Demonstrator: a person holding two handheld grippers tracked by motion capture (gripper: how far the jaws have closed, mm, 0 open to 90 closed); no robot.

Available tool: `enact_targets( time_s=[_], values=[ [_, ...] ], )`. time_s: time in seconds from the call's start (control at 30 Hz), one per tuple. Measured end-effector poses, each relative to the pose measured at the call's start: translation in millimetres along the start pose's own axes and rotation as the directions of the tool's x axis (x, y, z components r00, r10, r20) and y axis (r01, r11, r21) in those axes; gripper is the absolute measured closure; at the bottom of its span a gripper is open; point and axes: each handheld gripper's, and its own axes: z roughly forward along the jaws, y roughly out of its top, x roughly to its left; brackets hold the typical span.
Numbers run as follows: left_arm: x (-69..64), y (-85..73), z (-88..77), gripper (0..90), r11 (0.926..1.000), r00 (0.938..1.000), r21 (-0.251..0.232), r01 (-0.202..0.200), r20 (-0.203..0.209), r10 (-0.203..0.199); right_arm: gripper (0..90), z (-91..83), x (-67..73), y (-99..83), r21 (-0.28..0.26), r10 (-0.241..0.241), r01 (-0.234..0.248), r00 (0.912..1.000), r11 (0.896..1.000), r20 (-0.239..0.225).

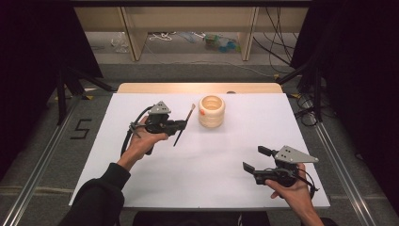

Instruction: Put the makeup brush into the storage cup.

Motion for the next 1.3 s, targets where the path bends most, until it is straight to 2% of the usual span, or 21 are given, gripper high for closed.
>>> enact_targets(
  time_s=[0.07, 0.1, 0.13, 0.2, 0.33, 0.5, 0.73, 0.8, 0.83, 0.87, 0.93, 1.0, 1.2, 1.23, 1.3],
  values=[
    [0.1, 1.4, 0.1, 82.9, 0.9999, 0.9997, -0.017, -0.001, -0.024, 0.000, 16.7, 0.2, 0.2, 0.0, 0.002, -0.001, 0.001, 1.0000, 1.000, 0.000],
    [0.4, 1.7, 0.9, 82.9, 0.9994, 0.9997, -0.033, 0.012, -0.022, -0.013, 16.7, -0.6, -0.4, 0.5, 0.008, -0.017, 0.017, 0.9998, 1.000, 0.010],
    [0.9, 2.4, 0.9, 82.9, 0.9988, 0.9994, -0.046, 0.015, -0.032, -0.016, 16.7, -1.5, 0.0, 0.7, 0.021, -0.012, 0.011, 0.9999, 1.000, 0.008],
    [1.6, 3.7, 0.8, 82.9, 0.9982, 0.9989, -0.059, 0.014, -0.044, -0.017, 16.7, 0.2, -0.5, 0.1, -0.004, -0.013, 0.013, 0.9999, 1.000, 0.007],
    [2.5, 5.5, 0.6, 83.0, 0.9949, 0.9964, -0.097, 0.027, -0.077, -0.035, 16.7, 0.1, 0.0, -0.1, 0.001, 0.000, 0.000, 1.0000, 1.000, 0.001],
    [4.4, 8.0, -0.4, 82.9, 0.9891, 0.9937, -0.140, 0.045, -0.095, -0.059, 16.7, 0.0, 0.0, -0.1, 0.001, 0.000, 0.000, 1.0000, 1.000, 0.002],
    [8.7, 9.6, -0.6, 83.0, 0.9768, 0.9910, -0.209, 0.048, -0.112, -0.073, 16.5, -1.3, -0.6, 0.4, 0.010, -0.007, 0.006, 0.9999, 1.000, 0.016],
    [9.8, 10.1, -0.7, 82.9, 0.9714, 0.9894, -0.232, 0.052, -0.120, -0.082, 16.5, -0.2, -0.5, 0.2, -0.005, 0.000, 0.000, 1.0000, 1.000, 0.007],
    [10.5, 10.7, -0.9, 82.9, 0.9687, 0.9889, -0.243, 0.051, -0.123, -0.083, 16.5, -0.5, -1.5, 0.5, -0.011, -0.016, 0.016, 0.9998, 1.000, 0.013],
    [11.3, 11.2, -0.8, 82.9, 0.9664, 0.9891, -0.251, 0.054, -0.120, -0.086, 16.5, -1.2, -0.6, 0.5, 0.000, 0.000, 0.000, 1.0000, 1.000, 0.007],
    [12.2, 11.8, -0.7, 82.9, 0.9633, 0.9874, -0.262, 0.058, -0.128, -0.094, 16.4, -1.6, -2.0, 0.7, -0.006, -0.020, 0.020, 0.9996, 1.000, 0.022],
    [13.1, 12.0, 0.1, 82.9, 0.9618, 0.9853, -0.266, 0.066, -0.135, -0.105, 16.2, -1.4, -1.0, 0.6, -0.003, -0.006, 0.007, 0.9999, 1.000, 0.015],
    [14.6, 13.8, 3.3, 82.9, 0.9564, 0.9854, -0.286, 0.061, -0.136, -0.103, 16.0, -2.0, -0.6, 1.1, -0.006, 0.001, -0.001, 0.9999, 1.000, 0.016],
    [14.8, 14.3, 4.0, 82.9, 0.9569, 0.9851, -0.285, 0.054, -0.141, -0.098, 16.0, -1.2, -0.8, 0.9, -0.019, 0.005, -0.004, 1.0000, 1.000, 0.007],
    [16.0, 15.9, 5.5, 82.9, 0.9591, 0.9850, -0.279, 0.047, -0.146, -0.091, 15.8, -2.5, -1.1, 1.4, -0.010, 0.001, -0.001, 0.9999, 1.000, 0.012]
  ],
)
